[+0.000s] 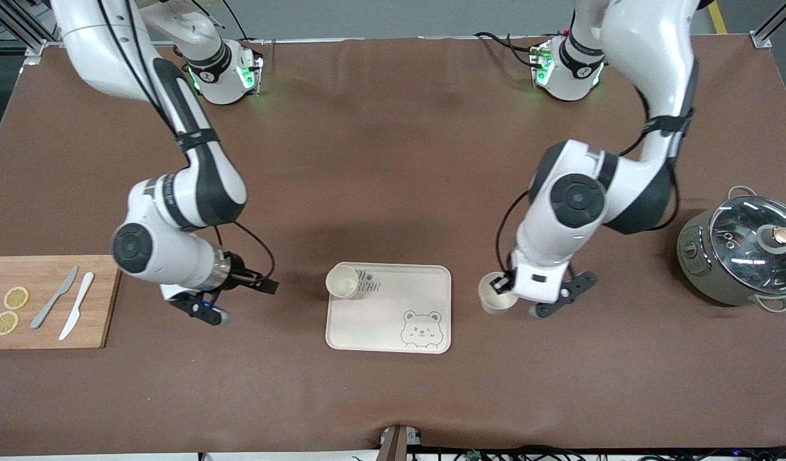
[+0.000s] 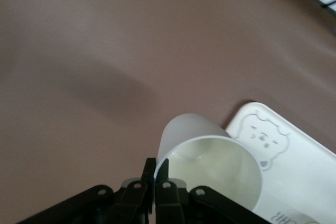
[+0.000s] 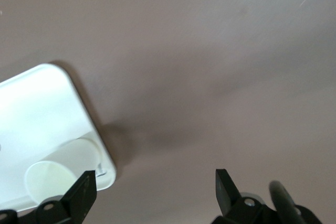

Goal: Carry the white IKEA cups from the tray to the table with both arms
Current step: 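Grasp a white cup with the left gripper while the right gripper grasps another, then carry a cup to the board with the right gripper while the left gripper moves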

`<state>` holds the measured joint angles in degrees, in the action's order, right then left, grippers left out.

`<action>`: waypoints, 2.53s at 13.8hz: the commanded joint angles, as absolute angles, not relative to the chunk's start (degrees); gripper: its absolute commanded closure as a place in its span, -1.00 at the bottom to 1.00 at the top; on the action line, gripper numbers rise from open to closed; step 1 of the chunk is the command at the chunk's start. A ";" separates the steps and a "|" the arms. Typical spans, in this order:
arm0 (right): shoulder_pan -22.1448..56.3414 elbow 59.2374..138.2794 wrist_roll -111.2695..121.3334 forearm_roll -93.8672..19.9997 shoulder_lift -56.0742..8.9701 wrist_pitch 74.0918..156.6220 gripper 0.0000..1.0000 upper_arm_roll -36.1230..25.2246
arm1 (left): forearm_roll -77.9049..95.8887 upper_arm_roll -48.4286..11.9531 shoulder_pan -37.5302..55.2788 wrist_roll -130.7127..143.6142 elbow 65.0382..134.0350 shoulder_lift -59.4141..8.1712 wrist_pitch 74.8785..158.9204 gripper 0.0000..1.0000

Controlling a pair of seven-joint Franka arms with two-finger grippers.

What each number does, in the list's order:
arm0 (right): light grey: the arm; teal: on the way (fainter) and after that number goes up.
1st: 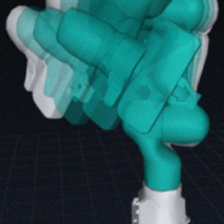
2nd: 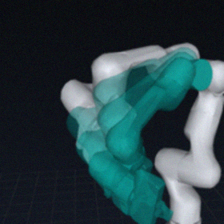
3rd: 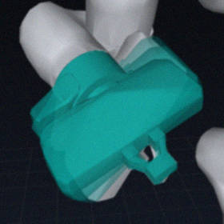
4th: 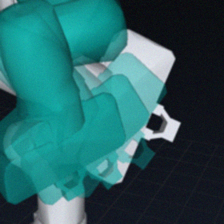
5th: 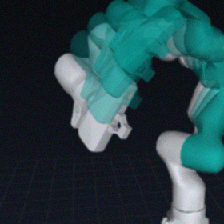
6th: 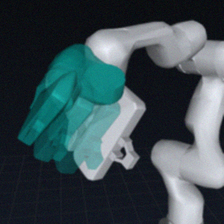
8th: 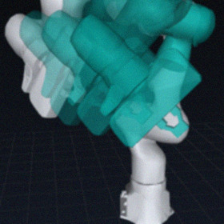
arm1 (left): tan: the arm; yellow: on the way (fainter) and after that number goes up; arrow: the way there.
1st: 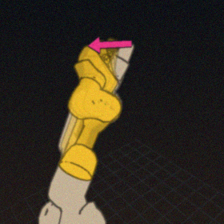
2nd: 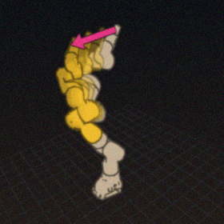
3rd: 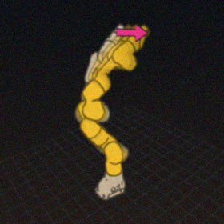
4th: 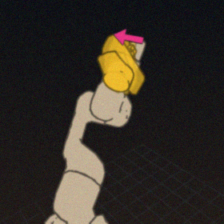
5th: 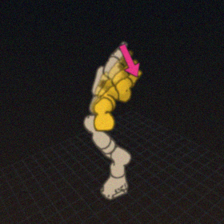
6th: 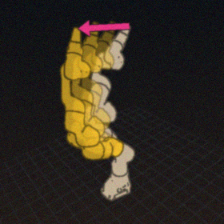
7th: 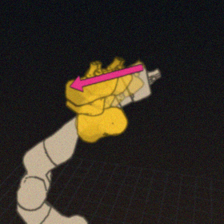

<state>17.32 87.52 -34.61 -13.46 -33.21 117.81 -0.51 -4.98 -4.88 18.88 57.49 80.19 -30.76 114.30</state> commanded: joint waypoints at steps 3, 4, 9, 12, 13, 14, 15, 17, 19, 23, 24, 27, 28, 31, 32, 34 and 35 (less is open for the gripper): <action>24.60 84.90 -48.74 -14.24 -37.96 125.12 -1.00 -1.14 | -4.66 -6.24 11.35 54.87 92.96 -25.23 113.29 1.00; 25.39 84.99 -50.00 -14.41 -38.32 126.81 -1.00 -1.14 | -4.66 -6.50 9.68 51.54 95.77 -24.44 113.90 1.00; 28.12 84.99 -53.52 -14.24 -40.61 127.53 -1.00 -1.14 | -2.04 -7.20 2.04 39.05 107.47 -19.17 115.75 1.00; 28.82 84.99 -55.01 -14.77 -41.74 127.53 -0.62 -1.05 | 0.35 -7.12 -1.49 31.30 111.26 -18.46 117.59 1.00; 28.92 84.90 -57.02 -14.77 -41.84 127.53 -0.18 -1.14 | 0.35 -7.12 -1.67 30.85 112.66 -18.37 118.90 1.00; 28.92 84.90 -58.00 -14.85 -41.75 127.44 0.40 -1.06 | 0.35 -7.21 -2.63 29.98 114.50 -18.46 121.27 1.00; 28.83 84.90 -58.09 -14.85 -41.84 127.44 0.86 -1.05 | 0.44 -7.21 -3.25 27.97 116.78 -18.46 124.68 1.00; 28.92 84.90 -59.32 -15.55 -41.84 127.53 1.00 -1.05 | 0.44 -7.21 -3.52 25.93 118.04 -19.07 128.14 1.00; 28.92 83.94 -61.17 -18.00 -41.75 127.35 1.00 -1.05 | 0.44 -7.21 -3.43 25.84 117.95 -19.51 128.93 1.00; 27.95 83.32 -60.91 -19.42 -41.22 126.74 1.00 -1.05 | 2.54 -9.23 -3.52 24.43 116.37 -20.04 129.55 1.00; 27.86 83.15 -61.08 -19.42 -40.79 126.48 1.00 -1.05 | 3.16 -9.32 -3.52 24.43 116.37 -20.74 130.86 1.00; 26.21 81.30 -60.21 -19.15 -39.29 118.52 1.00 -1.41 | 3.25 -9.40 -3.52 24.35 116.37 -21.97 133.06 0.83; 23.84 80.08 -57.94 -18.90 -39.20 114.39 1.00 -0.97 | 3.25 -9.40 -3.52 24.08 116.37 -21.97 133.68 0.74; 19.01 81.55 -40.13 -18.55 -37.36 105.13 1.00 -1.58 | 3.34 -9.40 -3.43 23.20 115.40 -23.11 134.03 -0.20; 17.16 84.26 -35.38 -18.37 -36.05 105.73 1.00 -1.58 | 3.25 -9.40 -3.51 23.12 115.40 -22.94 133.95 -0.58; 14.17 89.71 -28.86 -15.58 -32.53 108.88 1.00 -2.28 | 3.34 -9.40 -3.43 23.03 115.31 -21.72 133.95 -1.00; 12.93 91.48 -26.39 -12.51 -30.95 109.42 1.00 -2.37 | 3.34 -9.32 -3.51 23.03 114.53 -21.10 133.42 -1.00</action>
<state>15.18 84.19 -31.26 -16.21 -36.51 107.20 -2.87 1.64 -8.81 -2.84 24.74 115.48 -22.62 133.85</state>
